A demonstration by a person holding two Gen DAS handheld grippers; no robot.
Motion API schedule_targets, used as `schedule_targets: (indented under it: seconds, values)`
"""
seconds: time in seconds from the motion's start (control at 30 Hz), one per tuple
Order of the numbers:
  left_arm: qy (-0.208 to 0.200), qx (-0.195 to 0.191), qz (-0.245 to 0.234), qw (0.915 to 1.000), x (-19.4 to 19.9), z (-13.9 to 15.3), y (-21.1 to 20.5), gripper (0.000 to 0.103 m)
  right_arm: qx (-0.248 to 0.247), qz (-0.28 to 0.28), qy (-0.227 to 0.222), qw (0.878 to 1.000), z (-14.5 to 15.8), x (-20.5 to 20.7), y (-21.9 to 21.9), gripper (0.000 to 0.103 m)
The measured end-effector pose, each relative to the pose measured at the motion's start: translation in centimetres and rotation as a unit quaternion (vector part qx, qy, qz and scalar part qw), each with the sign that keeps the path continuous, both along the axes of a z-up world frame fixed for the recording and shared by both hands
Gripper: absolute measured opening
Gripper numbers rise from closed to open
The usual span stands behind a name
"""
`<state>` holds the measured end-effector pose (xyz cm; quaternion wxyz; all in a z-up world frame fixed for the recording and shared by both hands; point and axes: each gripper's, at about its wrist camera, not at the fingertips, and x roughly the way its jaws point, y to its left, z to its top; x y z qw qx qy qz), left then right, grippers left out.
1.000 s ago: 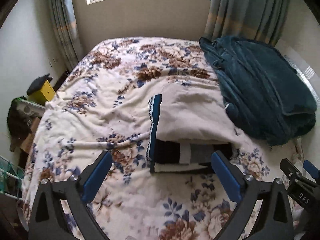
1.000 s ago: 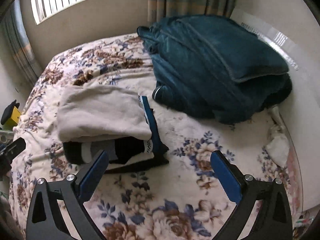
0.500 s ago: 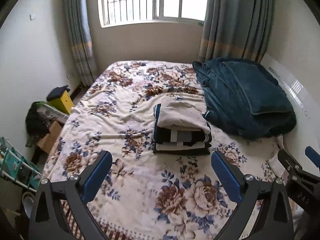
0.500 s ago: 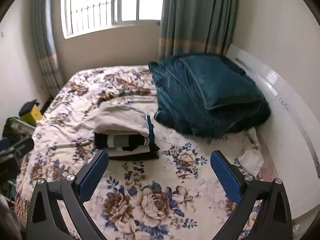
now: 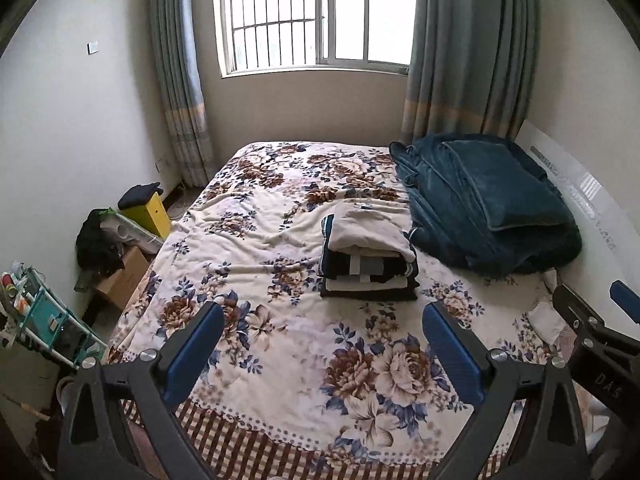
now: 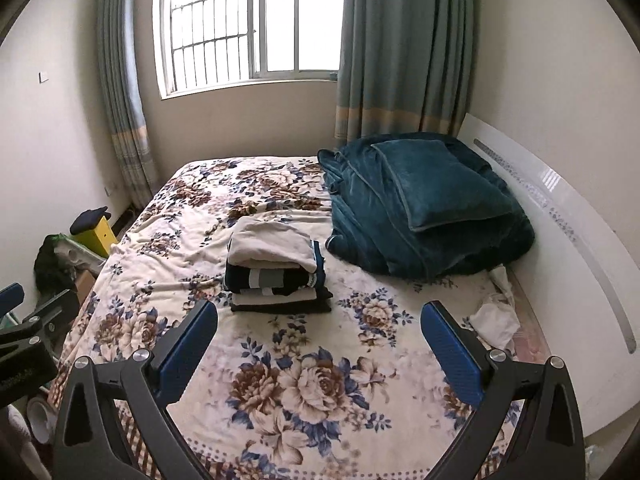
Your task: Fold small clothes
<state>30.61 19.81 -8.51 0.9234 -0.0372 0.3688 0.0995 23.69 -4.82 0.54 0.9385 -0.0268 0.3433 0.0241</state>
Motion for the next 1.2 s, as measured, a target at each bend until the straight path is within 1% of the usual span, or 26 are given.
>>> schedule_targets:
  seconds: [0.17,0.27,0.4,0.57,1.2]
  values:
    - [-0.017,0.017,-0.007,0.9997,-1.2,1.1,0.0,0.103,0.004,-0.007,-0.008,1.0,1.7,-1.6,-0.2,0.103]
    - [-0.022,0.02,-0.015,0.9995,-1.6,1.5,-0.1,0.103,-0.003,-0.007,-0.019,1.0,2.6,-2.5,0.1,0.103]
    - [-0.026,0.023,-0.02,0.9992,-2.2,1.7,-0.1,0.103,-0.001,-0.007,-0.023,1.0,2.9,-2.7,0.3,0.103]
    - [-0.022,0.025,-0.021,0.9992,-2.4,1.6,-0.1,0.103,0.003,-0.005,-0.017,1.0,3.1,-3.0,0.3,0.103]
    - [-0.027,0.019,-0.02,0.9993,-3.5,2.4,-0.6,0.103,0.008,0.002,-0.02,1.0,3.1,-3.6,0.1,0.103]
